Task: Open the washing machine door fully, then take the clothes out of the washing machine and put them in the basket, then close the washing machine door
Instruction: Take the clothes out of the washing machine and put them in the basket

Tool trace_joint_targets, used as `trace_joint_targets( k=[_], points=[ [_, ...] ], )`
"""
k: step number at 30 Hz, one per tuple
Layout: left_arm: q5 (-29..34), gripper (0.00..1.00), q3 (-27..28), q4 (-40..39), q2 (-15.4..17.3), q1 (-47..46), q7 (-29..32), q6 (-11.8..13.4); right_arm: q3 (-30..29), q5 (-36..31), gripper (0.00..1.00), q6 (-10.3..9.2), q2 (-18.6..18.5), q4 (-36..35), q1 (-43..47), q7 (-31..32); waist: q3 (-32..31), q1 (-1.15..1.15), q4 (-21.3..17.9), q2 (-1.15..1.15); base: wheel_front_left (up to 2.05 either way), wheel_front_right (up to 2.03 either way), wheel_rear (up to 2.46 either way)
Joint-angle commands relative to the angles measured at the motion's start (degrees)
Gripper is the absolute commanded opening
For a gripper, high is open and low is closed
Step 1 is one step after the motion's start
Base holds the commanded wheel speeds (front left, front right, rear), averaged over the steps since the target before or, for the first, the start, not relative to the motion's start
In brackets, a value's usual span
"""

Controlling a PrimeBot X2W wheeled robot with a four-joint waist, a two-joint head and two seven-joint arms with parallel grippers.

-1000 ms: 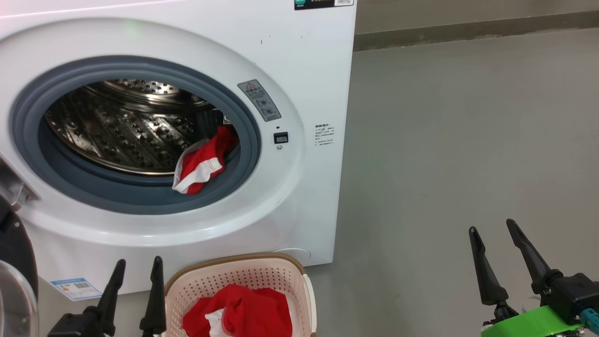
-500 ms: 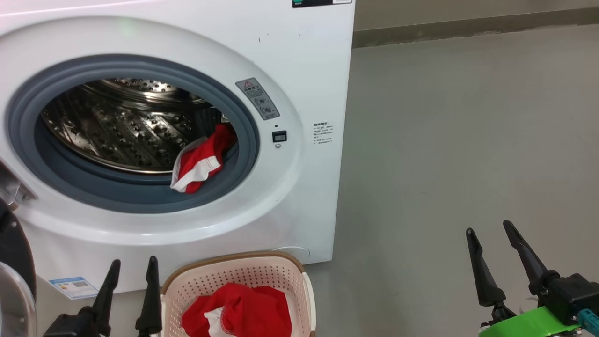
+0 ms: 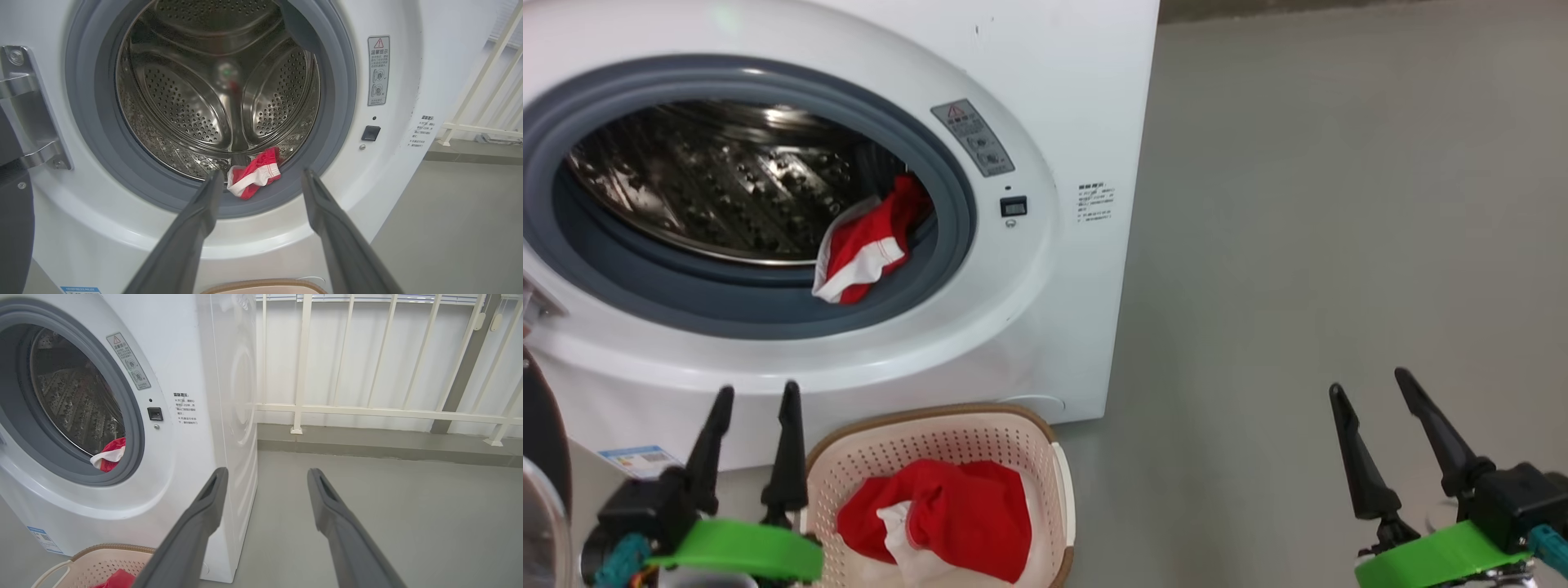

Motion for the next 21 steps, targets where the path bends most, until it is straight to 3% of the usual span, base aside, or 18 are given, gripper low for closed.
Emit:
trace_joint_targets(
  k=[1,21],
  points=[
    [0.6,1.0,1.9,-0.5,0.5,-3.7,-0.7,-0.2,1.4,0.2,1.0,0.36,-1.5,-1.7,-2.9,-0.4,2.2,-0.01,0.1,0.0,0.0,0.0,0.0],
    [3.7,1.0,4.0,10.2,3.1,-29.1,-0.7,0.1,4.2,1.3,1.0,0.36,-4.0,-2.7,-12.3,-0.4,19.3,-0.01,-2.8,0.0,0.0,0.0,0.0]
  ],
)
